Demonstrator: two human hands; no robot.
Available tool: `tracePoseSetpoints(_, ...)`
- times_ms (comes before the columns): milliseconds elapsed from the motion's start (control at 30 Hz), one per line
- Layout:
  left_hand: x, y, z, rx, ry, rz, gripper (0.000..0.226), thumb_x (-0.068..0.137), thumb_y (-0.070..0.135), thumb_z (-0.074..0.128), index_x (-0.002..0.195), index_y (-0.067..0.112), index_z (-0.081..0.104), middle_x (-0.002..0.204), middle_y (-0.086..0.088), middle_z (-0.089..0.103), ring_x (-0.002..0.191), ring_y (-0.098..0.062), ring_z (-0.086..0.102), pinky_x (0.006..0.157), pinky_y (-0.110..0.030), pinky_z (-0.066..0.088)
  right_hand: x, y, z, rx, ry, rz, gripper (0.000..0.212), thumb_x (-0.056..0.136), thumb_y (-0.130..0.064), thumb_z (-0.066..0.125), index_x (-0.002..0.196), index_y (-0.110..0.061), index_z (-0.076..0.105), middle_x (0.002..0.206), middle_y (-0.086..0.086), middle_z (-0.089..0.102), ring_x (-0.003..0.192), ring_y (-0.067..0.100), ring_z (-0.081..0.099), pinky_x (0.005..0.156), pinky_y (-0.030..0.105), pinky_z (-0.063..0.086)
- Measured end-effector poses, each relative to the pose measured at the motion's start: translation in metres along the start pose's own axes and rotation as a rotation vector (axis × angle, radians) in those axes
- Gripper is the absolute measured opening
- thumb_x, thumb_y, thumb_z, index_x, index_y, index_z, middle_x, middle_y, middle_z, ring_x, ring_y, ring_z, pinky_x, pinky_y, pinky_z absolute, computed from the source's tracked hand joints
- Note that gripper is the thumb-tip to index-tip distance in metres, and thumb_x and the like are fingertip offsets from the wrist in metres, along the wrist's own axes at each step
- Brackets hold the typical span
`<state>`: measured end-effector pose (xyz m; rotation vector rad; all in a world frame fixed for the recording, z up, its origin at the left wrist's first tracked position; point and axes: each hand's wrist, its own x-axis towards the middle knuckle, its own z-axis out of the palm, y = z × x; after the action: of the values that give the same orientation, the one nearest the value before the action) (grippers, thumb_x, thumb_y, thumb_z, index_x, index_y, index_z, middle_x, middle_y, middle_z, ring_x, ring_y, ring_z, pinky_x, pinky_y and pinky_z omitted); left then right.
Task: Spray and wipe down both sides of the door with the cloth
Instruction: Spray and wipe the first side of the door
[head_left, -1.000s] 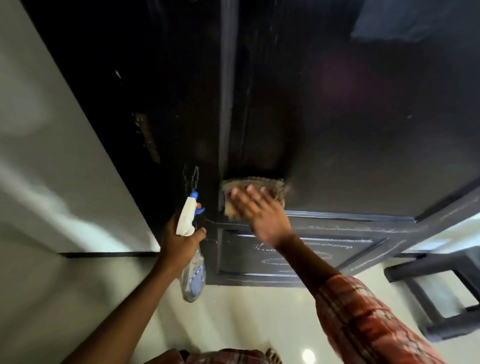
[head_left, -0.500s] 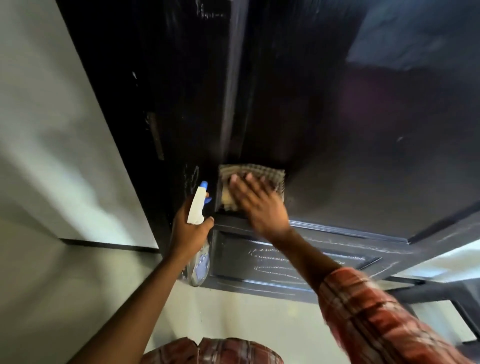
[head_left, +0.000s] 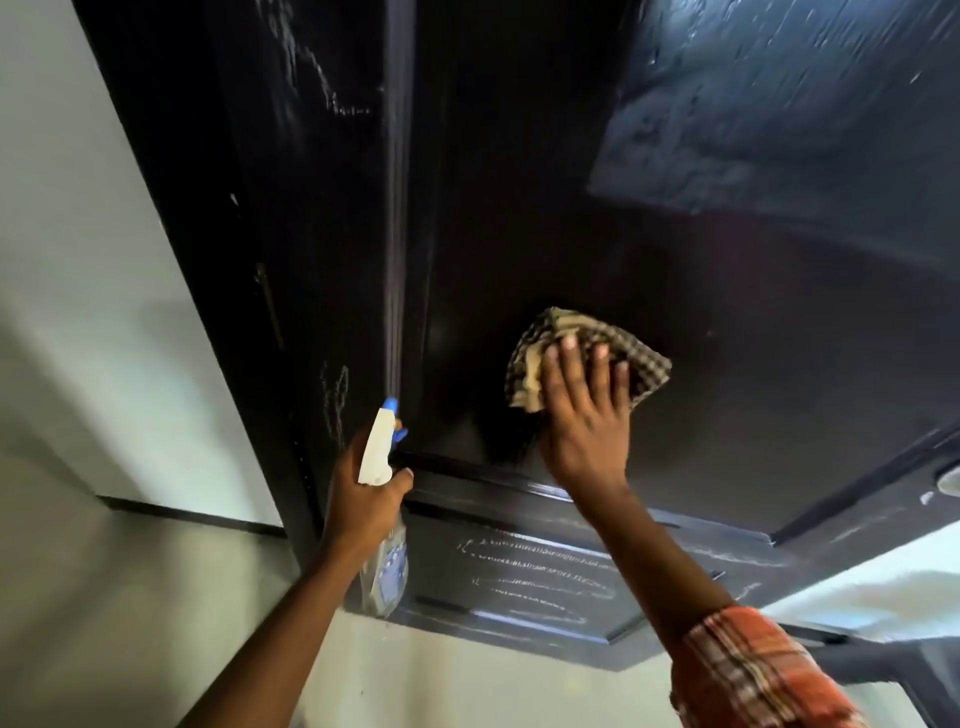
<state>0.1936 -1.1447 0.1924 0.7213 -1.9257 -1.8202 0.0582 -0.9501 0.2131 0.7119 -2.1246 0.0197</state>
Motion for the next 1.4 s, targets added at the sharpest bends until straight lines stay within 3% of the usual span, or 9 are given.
tracePoseSetpoints(167,-0.021,0.002,0.015,-0.03,0.004,0.041,0.05,0.08,-0.01,0.067,0.116,0.023,0.055,0.084,0.011,0.055,0.066,-0.009,0.054,0.051,-0.006,0.044,-0.071,0.005,0.024,-0.135,-0.576,-0.581,0.07,0.078,-0.023,0.051,0.147,-0.014,0.041,0.154,0.0,0.032,0.145,0.021,0.024,0.121,0.036,-0.008)
tracePoseSetpoints(233,-0.027,0.003,0.02,-0.052,0.007,0.064,0.051,0.08,-0.011,0.067,0.115,0.024,0.056,0.085,0.007,0.056,0.069,-0.01,0.054,0.054,-0.006,0.045,-0.078,0.014,0.019,-0.212,-0.678,-0.683,0.066,0.081,-0.027,0.052,0.145,-0.017,0.044,0.153,-0.002,0.038,0.141,0.018,0.034,0.12,0.035,-0.011)
tracePoseSetpoints(500,-0.04,0.02,0.049,-0.183,-0.042,0.073,0.055,0.08,-0.015,0.063,0.113,0.028,0.057,0.101,0.003,0.064,0.056,0.005,0.056,0.051,-0.007,0.044,0.119,0.04,-0.094,0.043,0.071,-0.3,0.067,0.082,-0.017,0.044,0.149,-0.011,0.037,0.156,0.006,0.031,0.145,0.027,0.024,0.119,0.038,0.004)
tracePoseSetpoints(600,-0.046,0.021,0.054,-0.196,-0.049,0.071,0.056,0.081,-0.012,0.064,0.112,0.034,0.055,0.103,0.013,0.061,0.057,0.011,0.056,0.049,-0.006,0.045,0.186,0.062,-0.143,-0.006,0.207,-0.124,0.064,0.089,-0.015,0.05,0.151,-0.01,0.032,0.159,0.008,0.026,0.147,0.031,0.018,0.12,0.045,0.005)
tracePoseSetpoints(700,-0.049,0.022,0.056,-0.211,-0.046,0.08,0.054,0.08,-0.012,0.065,0.119,0.026,0.058,0.106,0.012,0.062,0.059,0.008,0.057,0.05,-0.007,0.045,0.165,0.063,-0.127,-0.051,0.177,-0.202,0.066,0.09,-0.022,0.05,0.151,-0.008,0.03,0.16,0.01,0.023,0.148,0.032,0.013,0.121,0.048,0.007)
tracePoseSetpoints(900,-0.054,0.029,0.06,-0.187,-0.038,0.106,0.054,0.078,-0.014,0.064,0.123,0.016,0.061,0.093,0.006,0.063,0.049,0.002,0.052,0.045,-0.01,0.04,0.037,0.071,-0.054,-0.181,-0.224,-0.679,0.069,0.084,-0.019,0.047,0.151,-0.01,0.032,0.159,0.005,0.023,0.148,0.023,0.013,0.122,0.04,0.0)
tracePoseSetpoints(967,-0.054,0.031,0.061,-0.179,-0.042,0.106,0.053,0.078,-0.013,0.065,0.124,0.014,0.061,0.085,0.005,0.058,0.046,0.003,0.05,0.044,-0.01,0.039,0.056,0.082,-0.069,-0.139,-0.182,-0.639,0.066,0.084,-0.017,0.045,0.15,-0.01,0.035,0.158,0.005,0.027,0.147,0.022,0.016,0.122,0.038,0.002)
tracePoseSetpoints(1200,-0.061,0.042,0.08,-0.127,-0.08,0.135,0.054,0.079,-0.01,0.066,0.123,0.021,0.061,0.106,0.002,0.067,0.054,-0.005,0.052,0.047,-0.013,0.043,0.167,0.141,-0.163,-0.07,0.284,-0.024,0.059,0.097,-0.024,0.044,0.152,-0.009,0.029,0.159,0.011,0.024,0.147,0.034,0.019,0.12,0.047,0.009)
tracePoseSetpoints(1400,-0.074,0.065,0.099,-0.108,-0.131,0.175,0.055,0.077,-0.01,0.065,0.118,0.025,0.062,0.105,0.005,0.066,0.052,-0.003,0.05,0.049,-0.017,0.043,0.035,0.136,-0.093,-0.132,-0.067,-0.496,0.068,0.083,-0.019,0.051,0.149,-0.01,0.036,0.157,0.007,0.029,0.146,0.028,0.023,0.121,0.044,0.013)
